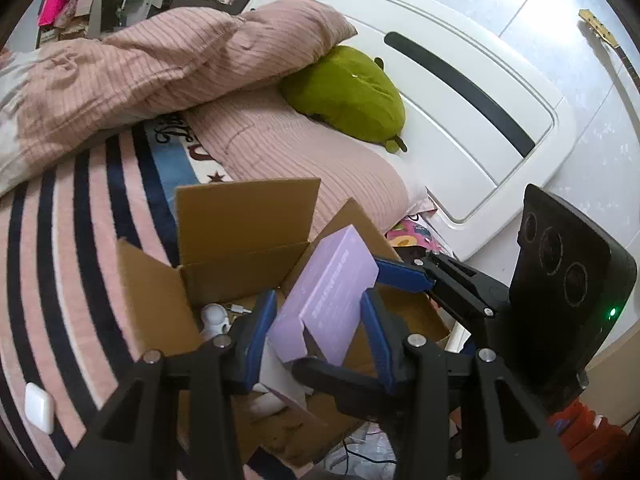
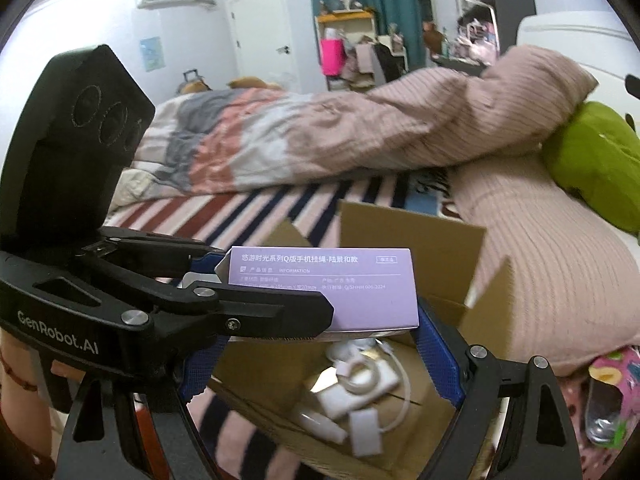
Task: Organize rigid objects
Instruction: 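Lower the lilac box into the cardboard box and release it, then move the right tool to the white earbud case and grasp it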
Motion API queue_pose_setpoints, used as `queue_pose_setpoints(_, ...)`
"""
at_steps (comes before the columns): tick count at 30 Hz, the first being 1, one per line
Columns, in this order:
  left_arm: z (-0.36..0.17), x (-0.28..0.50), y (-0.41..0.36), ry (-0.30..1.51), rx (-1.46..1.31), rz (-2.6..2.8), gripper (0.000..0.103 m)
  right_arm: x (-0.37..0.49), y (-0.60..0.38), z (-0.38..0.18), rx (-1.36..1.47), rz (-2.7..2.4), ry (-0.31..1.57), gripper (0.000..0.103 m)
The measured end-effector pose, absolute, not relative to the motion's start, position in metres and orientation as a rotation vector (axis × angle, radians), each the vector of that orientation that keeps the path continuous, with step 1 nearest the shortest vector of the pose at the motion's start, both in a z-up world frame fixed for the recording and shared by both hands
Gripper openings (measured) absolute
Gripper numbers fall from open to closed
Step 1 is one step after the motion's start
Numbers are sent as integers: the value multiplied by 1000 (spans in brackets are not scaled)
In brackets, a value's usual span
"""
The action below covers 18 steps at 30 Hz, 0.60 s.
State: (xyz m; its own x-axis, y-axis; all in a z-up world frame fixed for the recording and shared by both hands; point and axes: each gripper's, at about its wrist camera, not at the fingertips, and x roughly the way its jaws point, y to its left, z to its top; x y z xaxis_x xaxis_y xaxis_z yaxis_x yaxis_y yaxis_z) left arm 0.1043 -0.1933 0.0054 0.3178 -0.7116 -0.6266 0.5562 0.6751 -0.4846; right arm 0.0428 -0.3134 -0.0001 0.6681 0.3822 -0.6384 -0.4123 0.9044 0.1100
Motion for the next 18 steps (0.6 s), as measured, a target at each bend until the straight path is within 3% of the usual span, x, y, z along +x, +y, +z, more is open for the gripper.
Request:
queue_pose_setpoints(3,3,105,-192,924,-189,-828,49,42,-316,-4,-97,408,707,85)
queue_pose_setpoints(5,4,103,-189,912,-182,-809,61,40,-313,-7,-154,375,705,86)
queue_pose_setpoints(18,28,76,-143,816,-117,-699,66,23,-294,0,-185,404,698,86)
